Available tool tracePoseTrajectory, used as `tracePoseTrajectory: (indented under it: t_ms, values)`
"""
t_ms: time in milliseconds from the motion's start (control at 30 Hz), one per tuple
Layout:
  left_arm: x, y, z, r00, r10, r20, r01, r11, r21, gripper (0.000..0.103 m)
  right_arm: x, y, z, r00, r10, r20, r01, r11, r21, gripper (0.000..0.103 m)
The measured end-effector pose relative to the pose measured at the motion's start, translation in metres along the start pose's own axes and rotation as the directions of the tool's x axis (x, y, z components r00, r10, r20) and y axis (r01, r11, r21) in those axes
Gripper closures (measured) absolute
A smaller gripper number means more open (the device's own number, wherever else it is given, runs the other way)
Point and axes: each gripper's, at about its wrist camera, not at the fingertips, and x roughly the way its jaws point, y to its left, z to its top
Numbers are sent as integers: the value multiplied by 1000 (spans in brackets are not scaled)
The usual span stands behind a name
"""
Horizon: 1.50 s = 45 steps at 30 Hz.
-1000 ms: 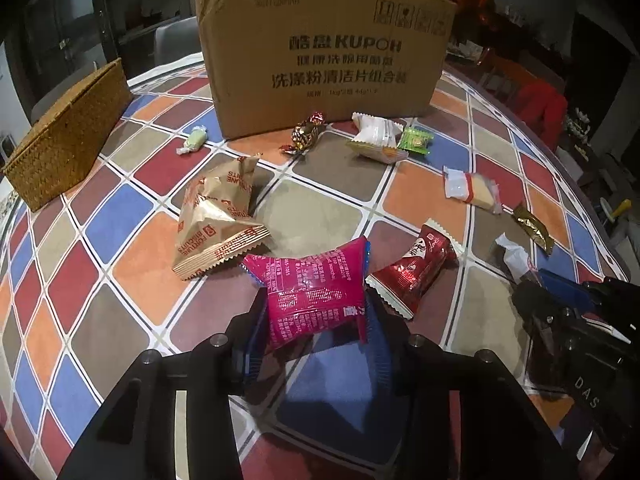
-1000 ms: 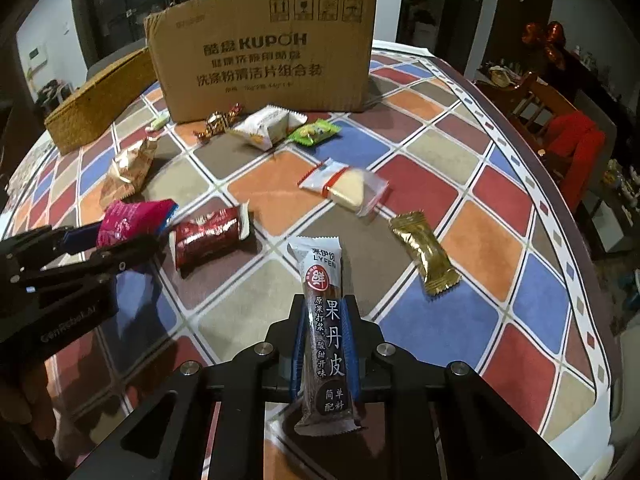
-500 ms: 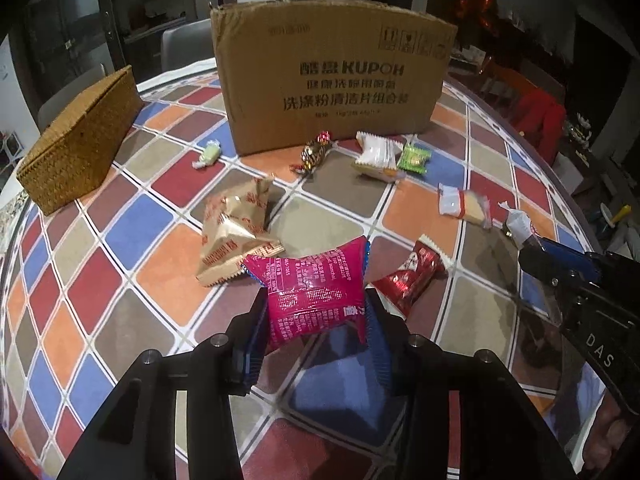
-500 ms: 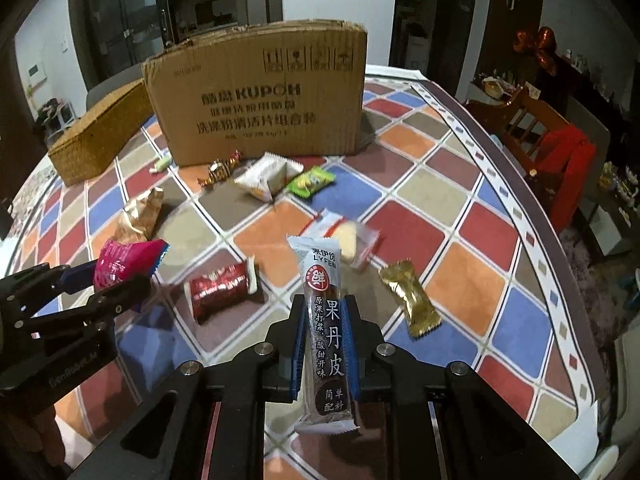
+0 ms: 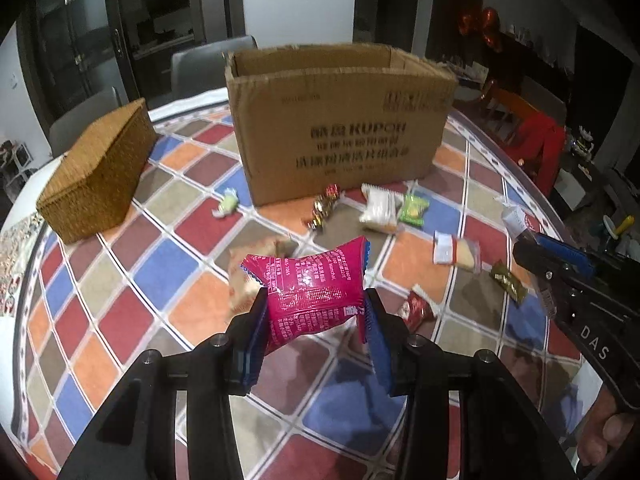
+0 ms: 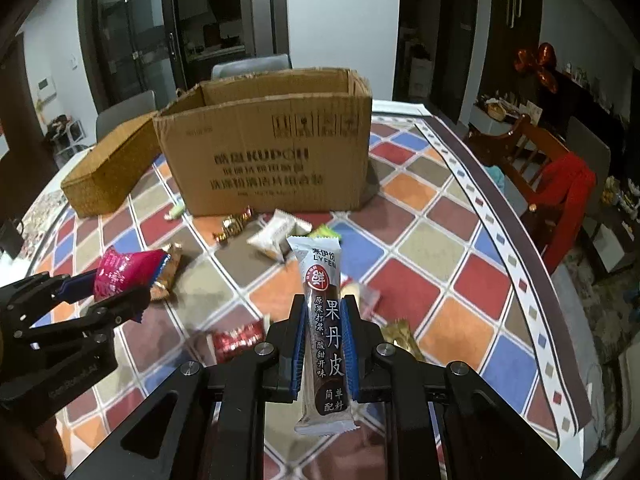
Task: Organize snacks
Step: 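Carry the pink packet and white-black bar with both tools over the cardboard box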
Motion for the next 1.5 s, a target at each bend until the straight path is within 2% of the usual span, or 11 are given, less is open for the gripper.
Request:
tracePoseTrajectory:
  t_ms: [367,867,1133,1500]
  values:
    - [-19,4,34,997,14,82,-15,1000,13,59,-15,-4,35,996,-4,84,4,1000,-3,85]
    - [-36,11,80,988,-3,157,-1,1000,25,59,-29,0,88,982,1,188,5,999,-32,85]
    - [-33,16,108,982,-4,188,-1,1000,25,59,-30,2,122,971,6,239,4,999,-42,85]
    - [-19,30,147,974,-7,228,5,1000,10,59,-11,4,160,966,-2,260,15,999,-48,85]
